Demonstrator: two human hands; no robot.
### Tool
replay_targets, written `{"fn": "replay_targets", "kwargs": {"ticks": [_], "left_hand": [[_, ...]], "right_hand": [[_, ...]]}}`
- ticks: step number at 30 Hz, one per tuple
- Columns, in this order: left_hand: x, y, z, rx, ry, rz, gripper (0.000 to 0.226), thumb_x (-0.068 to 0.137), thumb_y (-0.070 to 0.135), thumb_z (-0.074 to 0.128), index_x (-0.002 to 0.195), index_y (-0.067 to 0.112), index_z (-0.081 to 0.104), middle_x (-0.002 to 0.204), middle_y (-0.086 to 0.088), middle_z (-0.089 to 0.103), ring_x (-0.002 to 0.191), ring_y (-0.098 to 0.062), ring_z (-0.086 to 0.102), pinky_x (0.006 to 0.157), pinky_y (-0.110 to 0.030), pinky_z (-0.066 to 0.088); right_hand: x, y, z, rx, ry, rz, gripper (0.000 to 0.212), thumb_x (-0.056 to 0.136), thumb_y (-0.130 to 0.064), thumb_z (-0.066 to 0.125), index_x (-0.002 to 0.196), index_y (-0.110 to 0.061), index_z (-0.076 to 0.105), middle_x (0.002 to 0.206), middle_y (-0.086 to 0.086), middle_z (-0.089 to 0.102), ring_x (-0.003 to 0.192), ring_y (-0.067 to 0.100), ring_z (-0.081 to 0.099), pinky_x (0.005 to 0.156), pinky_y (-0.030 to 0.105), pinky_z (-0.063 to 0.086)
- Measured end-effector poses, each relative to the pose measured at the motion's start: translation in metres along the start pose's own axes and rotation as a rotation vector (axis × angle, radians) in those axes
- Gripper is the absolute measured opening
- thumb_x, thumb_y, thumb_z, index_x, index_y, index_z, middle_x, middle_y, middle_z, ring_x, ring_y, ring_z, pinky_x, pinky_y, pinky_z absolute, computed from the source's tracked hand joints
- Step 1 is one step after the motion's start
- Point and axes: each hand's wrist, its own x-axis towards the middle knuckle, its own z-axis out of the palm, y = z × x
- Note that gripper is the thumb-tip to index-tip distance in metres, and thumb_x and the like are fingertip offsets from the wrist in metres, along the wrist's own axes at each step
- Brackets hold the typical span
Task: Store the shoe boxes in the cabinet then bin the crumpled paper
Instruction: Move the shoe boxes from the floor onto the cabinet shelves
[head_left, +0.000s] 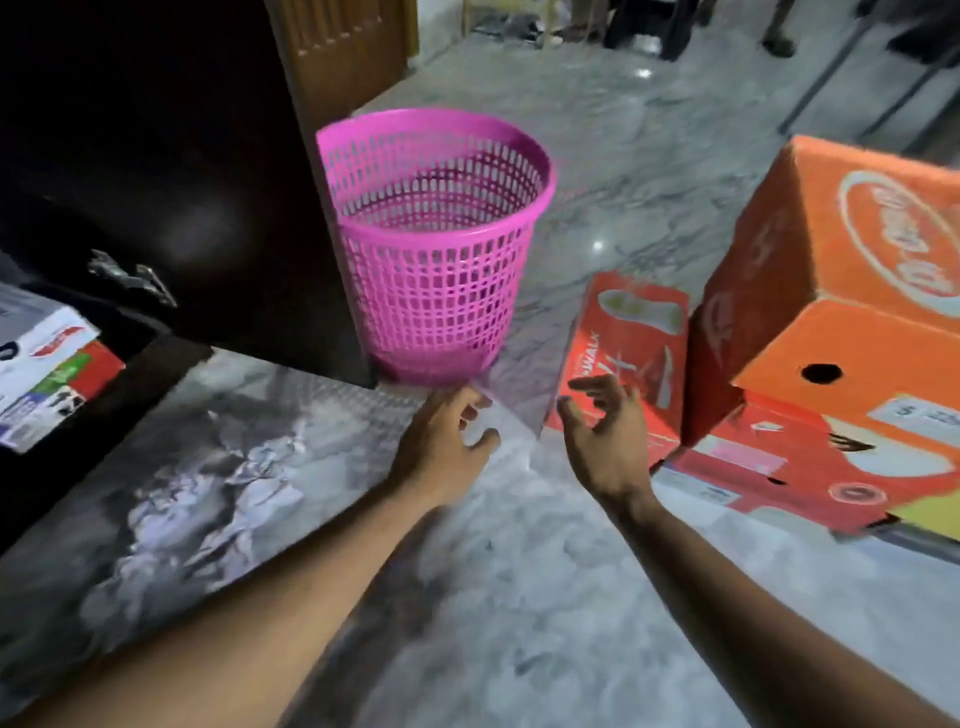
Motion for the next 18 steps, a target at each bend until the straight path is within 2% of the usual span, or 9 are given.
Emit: {"fn": "replay_targets", "kwargs": {"ticks": [2, 5, 7, 9, 12, 15, 18], "left_hand": [[0.018, 0.023, 0.036, -0.135, -0.114, -0.086, 0.028, 0.085, 0.029, 0.077, 0.107, 0.026, 0.061, 0.108, -0.001, 0.065, 0.097, -0.021, 0.065, 0.083, -0.034, 0.055], [0.043, 0.050, 0.084, -0.235, -0.189, -0.197, 0.043, 0.090, 0.038, 0.070, 0.128, 0.020, 0.059, 0.122, -0.005, 0.065, 0.110, -0.025, 0.065, 0.086, -0.032, 0.053], [0.058, 0.060, 0.106, -0.278, -0.206, -0.271, 0.052, 0.091, 0.048, 0.064, 0.134, 0.022, 0.055, 0.127, -0.004, 0.065, 0.114, -0.026, 0.064, 0.093, -0.036, 0.053], [0.071, 0.061, 0.122, -0.331, -0.228, -0.325, 0.071, 0.079, 0.064, 0.060, 0.138, 0.025, 0.053, 0.130, -0.003, 0.067, 0.115, -0.028, 0.066, 0.095, -0.039, 0.054], [0.086, 0.047, 0.138, -0.344, -0.258, -0.339, 0.092, 0.063, 0.076, 0.050, 0.140, 0.026, 0.055, 0.136, -0.005, 0.067, 0.118, -0.031, 0.065, 0.100, -0.042, 0.053], [0.076, 0.046, 0.130, -0.336, -0.190, -0.379, 0.090, 0.065, 0.084, 0.051, 0.136, 0.031, 0.053, 0.131, -0.001, 0.065, 0.114, -0.032, 0.065, 0.102, -0.047, 0.052], [0.061, 0.041, 0.120, -0.402, -0.031, -0.410, 0.069, 0.074, 0.080, 0.064, 0.122, 0.032, 0.054, 0.127, -0.009, 0.053, 0.110, -0.031, 0.061, 0.103, -0.045, 0.050]], "right_hand": [[0.006, 0.019, -0.025, -0.048, 0.106, 0.093, 0.044, 0.081, -0.045, 0.057, 0.117, -0.019, 0.065, 0.126, 0.014, 0.060, 0.117, 0.030, 0.053, 0.099, 0.032, 0.045], [0.014, 0.042, -0.046, -0.121, 0.105, 0.286, 0.054, 0.090, -0.036, 0.062, 0.135, -0.009, 0.052, 0.135, 0.020, 0.051, 0.129, 0.038, 0.045, 0.107, 0.039, 0.039], [0.018, 0.050, -0.049, -0.104, 0.051, 0.336, 0.070, 0.087, -0.046, 0.059, 0.142, -0.006, 0.044, 0.140, 0.022, 0.048, 0.132, 0.041, 0.044, 0.110, 0.044, 0.039], [0.022, 0.052, -0.047, -0.098, 0.017, 0.344, 0.088, 0.077, -0.056, 0.050, 0.147, -0.005, 0.040, 0.142, 0.023, 0.048, 0.133, 0.042, 0.043, 0.112, 0.045, 0.039], [0.037, 0.052, -0.044, -0.140, -0.001, 0.389, 0.094, 0.075, -0.060, 0.047, 0.150, -0.007, 0.036, 0.145, 0.023, 0.049, 0.135, 0.044, 0.042, 0.115, 0.046, 0.032], [0.046, 0.055, -0.043, -0.178, -0.015, 0.444, 0.084, 0.089, -0.055, 0.059, 0.151, -0.005, 0.032, 0.146, 0.026, 0.045, 0.137, 0.045, 0.039, 0.116, 0.046, 0.030], [0.037, 0.061, -0.040, -0.170, -0.013, 0.467, 0.083, 0.085, -0.057, 0.060, 0.146, -0.004, 0.041, 0.142, 0.024, 0.047, 0.134, 0.044, 0.040, 0.113, 0.045, 0.036]]}}
